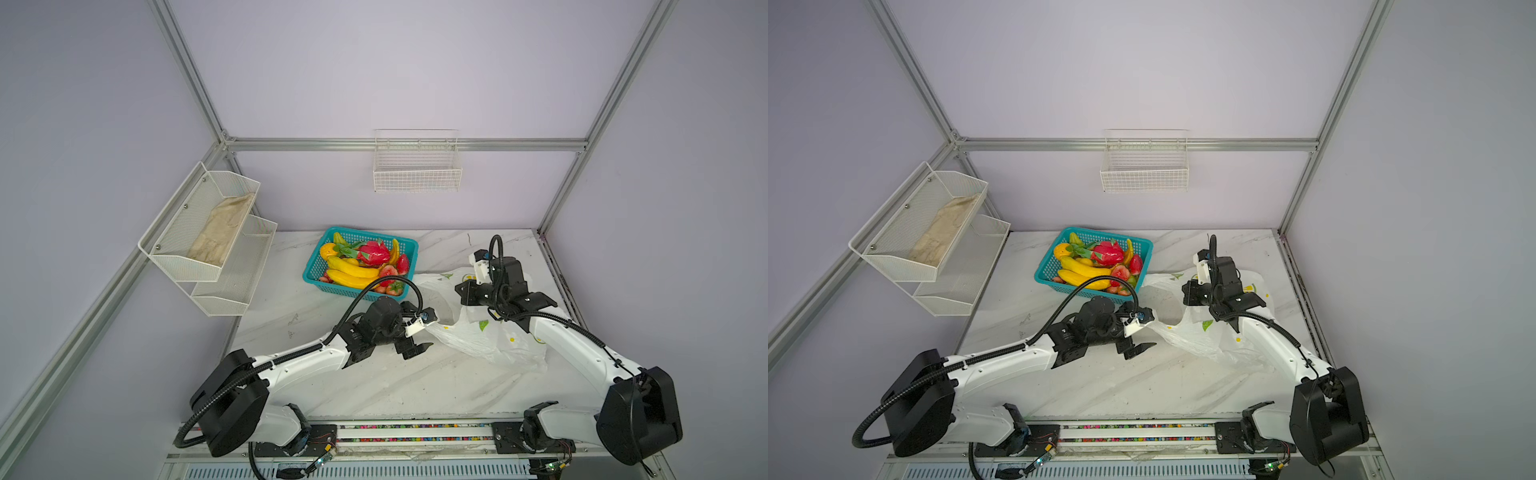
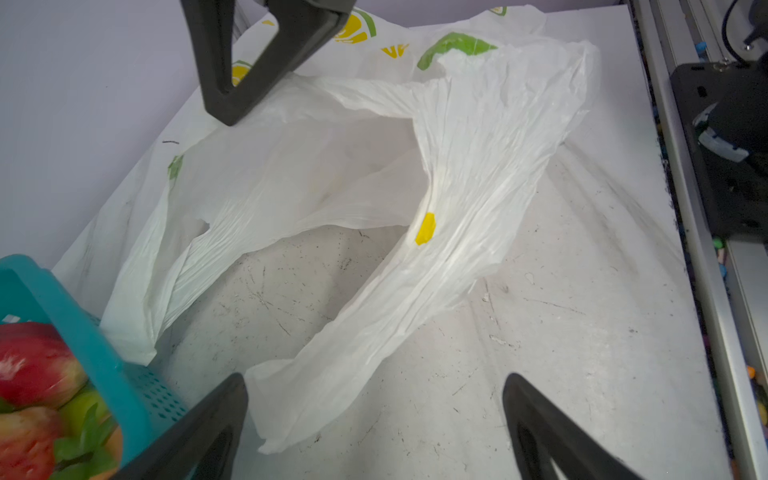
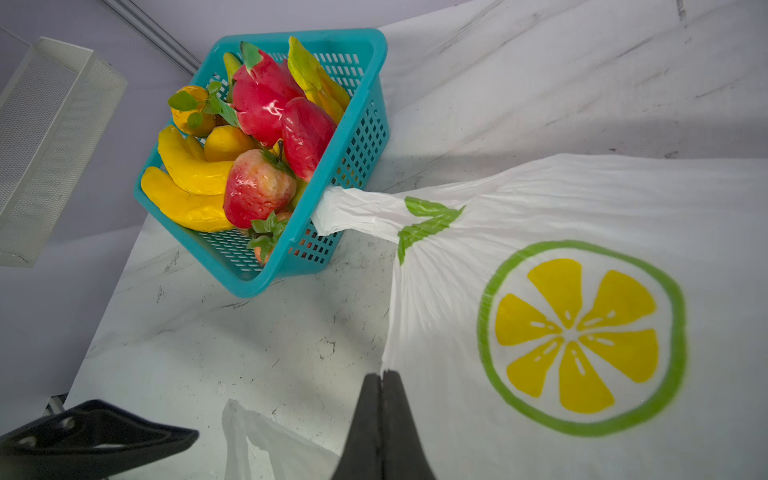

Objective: Place the fake fruits into the plastic bag and tie a complex knot

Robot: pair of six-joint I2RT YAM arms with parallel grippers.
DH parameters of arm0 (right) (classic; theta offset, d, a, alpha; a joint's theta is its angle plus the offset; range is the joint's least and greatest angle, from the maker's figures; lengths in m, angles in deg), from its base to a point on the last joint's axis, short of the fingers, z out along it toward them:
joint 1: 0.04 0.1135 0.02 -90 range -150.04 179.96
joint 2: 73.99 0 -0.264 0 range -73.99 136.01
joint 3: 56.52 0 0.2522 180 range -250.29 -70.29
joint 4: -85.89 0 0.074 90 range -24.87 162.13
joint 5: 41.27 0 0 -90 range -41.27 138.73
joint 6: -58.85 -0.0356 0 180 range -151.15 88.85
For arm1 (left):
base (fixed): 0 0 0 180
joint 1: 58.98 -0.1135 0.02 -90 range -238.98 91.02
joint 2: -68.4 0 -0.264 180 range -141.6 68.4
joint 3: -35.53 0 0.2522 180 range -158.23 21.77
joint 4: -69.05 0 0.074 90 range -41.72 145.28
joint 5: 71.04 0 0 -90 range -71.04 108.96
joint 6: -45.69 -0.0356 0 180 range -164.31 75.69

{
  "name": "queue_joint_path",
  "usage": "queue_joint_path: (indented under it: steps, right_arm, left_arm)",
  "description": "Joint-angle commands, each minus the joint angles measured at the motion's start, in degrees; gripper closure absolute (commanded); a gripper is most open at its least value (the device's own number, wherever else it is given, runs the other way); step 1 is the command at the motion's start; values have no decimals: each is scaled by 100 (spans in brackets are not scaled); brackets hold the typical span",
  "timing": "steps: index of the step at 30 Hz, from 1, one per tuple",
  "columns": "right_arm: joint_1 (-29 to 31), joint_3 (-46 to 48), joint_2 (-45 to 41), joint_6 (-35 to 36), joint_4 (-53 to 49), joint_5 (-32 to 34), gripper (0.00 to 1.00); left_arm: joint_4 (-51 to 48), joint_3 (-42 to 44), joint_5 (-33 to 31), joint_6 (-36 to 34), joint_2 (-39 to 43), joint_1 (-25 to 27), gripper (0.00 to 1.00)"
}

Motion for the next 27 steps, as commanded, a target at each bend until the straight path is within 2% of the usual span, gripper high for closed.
queue_joint_path:
  steps: [1, 10, 14, 16, 20, 22, 24, 27]
  right_arm:
    - [8, -162, -176, 184, -269, 166, 100]
    - [9, -132, -173, 369, -372, 112, 100]
    - [8, -151, -130, 480, -342, 39, 100]
    - [10, -176, -88, 512, -346, 75, 100]
    - [7, -203, -22, 502, -320, 474, 100]
    - [20, -258, 39, 507, -336, 862, 100]
    - [63, -354, 155, 495, -399, 1329, 100]
    - [268, -519, 238, 477, -567, 2213, 100]
  left_arm:
    - [425, -469, 708, -985, -302, -219, 7]
    - [610, -911, 1193, -1496, -1134, -400, 10]
    - [989, -930, 1416, -1478, -1435, -405, 16]
    - [1026, -1013, 1486, -1383, -1567, -402, 25]
    - [1060, -997, 1988, -1048, -1576, -399, 49]
    - [1158, -924, 2290, -771, -1524, -396, 63]
    - [1459, -780, 2439, -291, -1466, -387, 82]
    - [2155, -461, 2466, 395, -1351, -335, 96]
